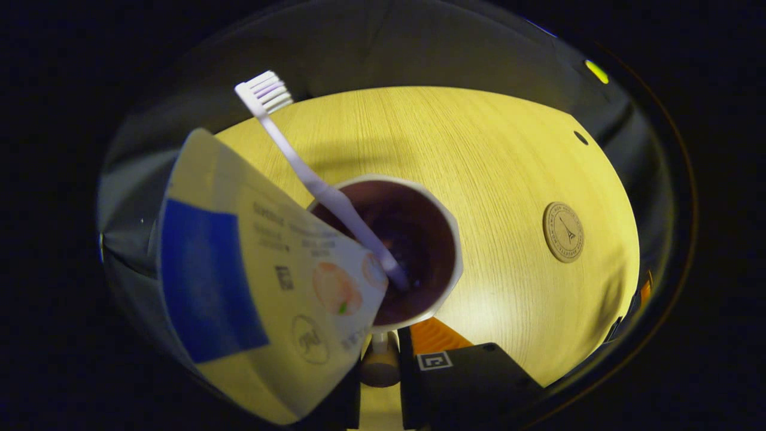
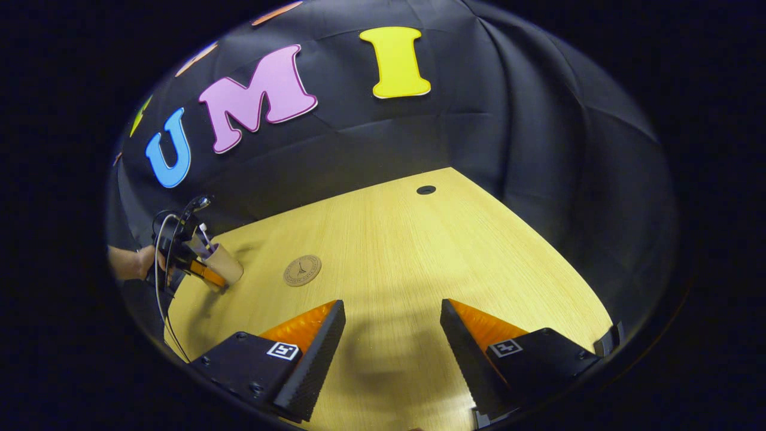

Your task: Put the toothbrush and toothpaste on the desktop into the cup, then pick up the cup and place it on the coaster on the desktop.

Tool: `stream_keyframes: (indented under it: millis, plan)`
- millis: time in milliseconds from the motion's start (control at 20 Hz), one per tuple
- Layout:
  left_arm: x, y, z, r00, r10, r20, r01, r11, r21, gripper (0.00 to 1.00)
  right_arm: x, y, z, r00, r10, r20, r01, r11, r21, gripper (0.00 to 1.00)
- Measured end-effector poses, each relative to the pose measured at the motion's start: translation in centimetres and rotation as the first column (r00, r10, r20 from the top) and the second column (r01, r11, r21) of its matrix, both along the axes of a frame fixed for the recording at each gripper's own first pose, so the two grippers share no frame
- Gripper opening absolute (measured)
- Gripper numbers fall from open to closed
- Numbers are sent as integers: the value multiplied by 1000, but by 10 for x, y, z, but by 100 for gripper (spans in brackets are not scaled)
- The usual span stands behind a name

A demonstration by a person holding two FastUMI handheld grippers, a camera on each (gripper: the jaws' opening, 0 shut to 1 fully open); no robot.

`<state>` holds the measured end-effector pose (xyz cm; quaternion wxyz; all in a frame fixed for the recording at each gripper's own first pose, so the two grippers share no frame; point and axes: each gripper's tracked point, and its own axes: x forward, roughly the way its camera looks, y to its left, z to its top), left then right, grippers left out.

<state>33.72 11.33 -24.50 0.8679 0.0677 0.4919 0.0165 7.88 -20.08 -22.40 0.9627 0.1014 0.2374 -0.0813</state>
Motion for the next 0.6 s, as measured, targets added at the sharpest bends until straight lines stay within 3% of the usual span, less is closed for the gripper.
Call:
stream_keyframes:
  millis: [250,600]
  plan:
    - [-3,-5,4,1000,-3,10,3,999,-40,25,-4,-12,2,1000,-25,1,25,1000,2,98]
    - [11,-22,21,989,-134,68,134,991,7,26,-7,-19,1,999,-36,3,36,999,15,98]
